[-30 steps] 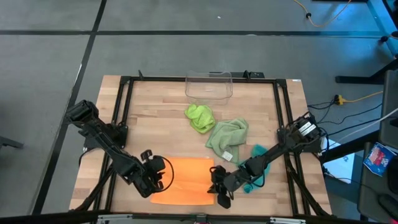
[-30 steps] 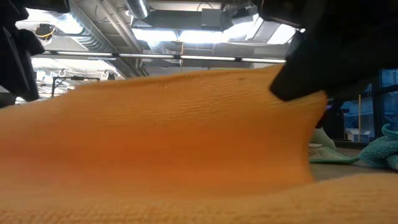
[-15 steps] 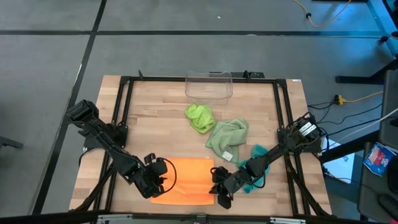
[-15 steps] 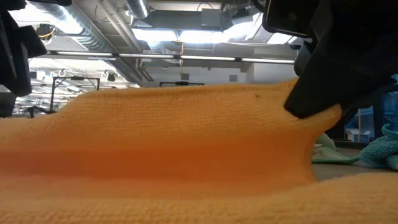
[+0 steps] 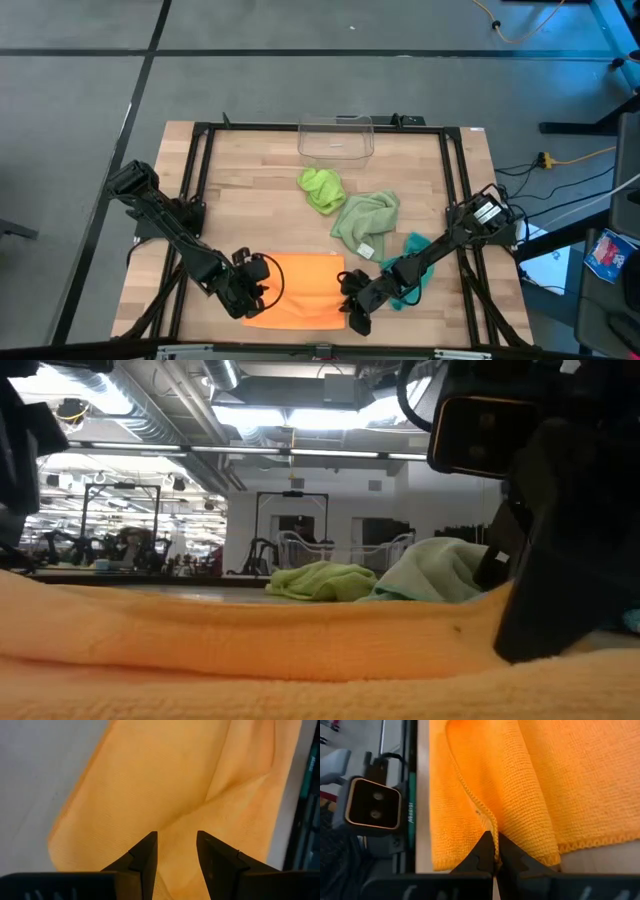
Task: Fold microfiber towels
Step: Fold the orange microfiber towel
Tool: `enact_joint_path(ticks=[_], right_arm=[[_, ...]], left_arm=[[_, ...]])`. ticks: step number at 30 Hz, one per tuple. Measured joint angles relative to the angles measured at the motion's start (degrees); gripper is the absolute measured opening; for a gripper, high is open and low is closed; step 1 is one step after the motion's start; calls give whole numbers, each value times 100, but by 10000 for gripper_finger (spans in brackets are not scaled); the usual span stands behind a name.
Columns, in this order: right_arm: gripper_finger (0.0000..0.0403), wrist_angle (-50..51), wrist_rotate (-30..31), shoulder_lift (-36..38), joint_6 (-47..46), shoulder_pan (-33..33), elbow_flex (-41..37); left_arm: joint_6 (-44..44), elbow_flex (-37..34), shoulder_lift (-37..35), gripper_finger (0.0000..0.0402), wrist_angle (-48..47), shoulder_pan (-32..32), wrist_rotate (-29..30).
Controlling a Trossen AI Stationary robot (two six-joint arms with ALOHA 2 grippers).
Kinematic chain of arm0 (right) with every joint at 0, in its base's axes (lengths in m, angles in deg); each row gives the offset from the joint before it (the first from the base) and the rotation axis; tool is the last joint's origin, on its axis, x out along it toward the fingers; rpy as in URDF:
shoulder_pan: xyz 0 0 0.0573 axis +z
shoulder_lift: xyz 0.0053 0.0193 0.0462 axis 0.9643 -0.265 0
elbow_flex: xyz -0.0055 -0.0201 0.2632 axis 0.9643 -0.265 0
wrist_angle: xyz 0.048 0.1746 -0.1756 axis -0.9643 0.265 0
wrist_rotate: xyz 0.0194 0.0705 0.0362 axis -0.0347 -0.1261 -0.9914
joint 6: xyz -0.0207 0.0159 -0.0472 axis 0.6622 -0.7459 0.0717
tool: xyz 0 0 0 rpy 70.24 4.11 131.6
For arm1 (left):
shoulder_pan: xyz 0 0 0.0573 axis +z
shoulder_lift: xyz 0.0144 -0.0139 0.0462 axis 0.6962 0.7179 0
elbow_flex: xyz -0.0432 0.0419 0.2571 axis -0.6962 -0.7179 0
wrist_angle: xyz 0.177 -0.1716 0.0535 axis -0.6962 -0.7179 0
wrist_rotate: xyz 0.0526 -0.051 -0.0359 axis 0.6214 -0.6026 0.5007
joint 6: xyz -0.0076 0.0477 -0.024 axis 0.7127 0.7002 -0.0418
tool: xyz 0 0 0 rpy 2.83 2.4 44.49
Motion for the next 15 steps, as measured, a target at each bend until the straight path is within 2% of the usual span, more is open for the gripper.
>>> enact_joint_path(ticks=[4, 9, 15], right_arm=[[4, 20, -11, 0, -32, 0, 0], [4, 24, -12, 0, -117, 0, 0], [4, 28, -11, 0, -117, 0, 0]], left_arm=[[-176, -164, 0, 129, 275, -8, -90], [-525, -651, 0, 129, 979, -52, -528], [-924, -793, 7, 129, 1004, -45, -534]])
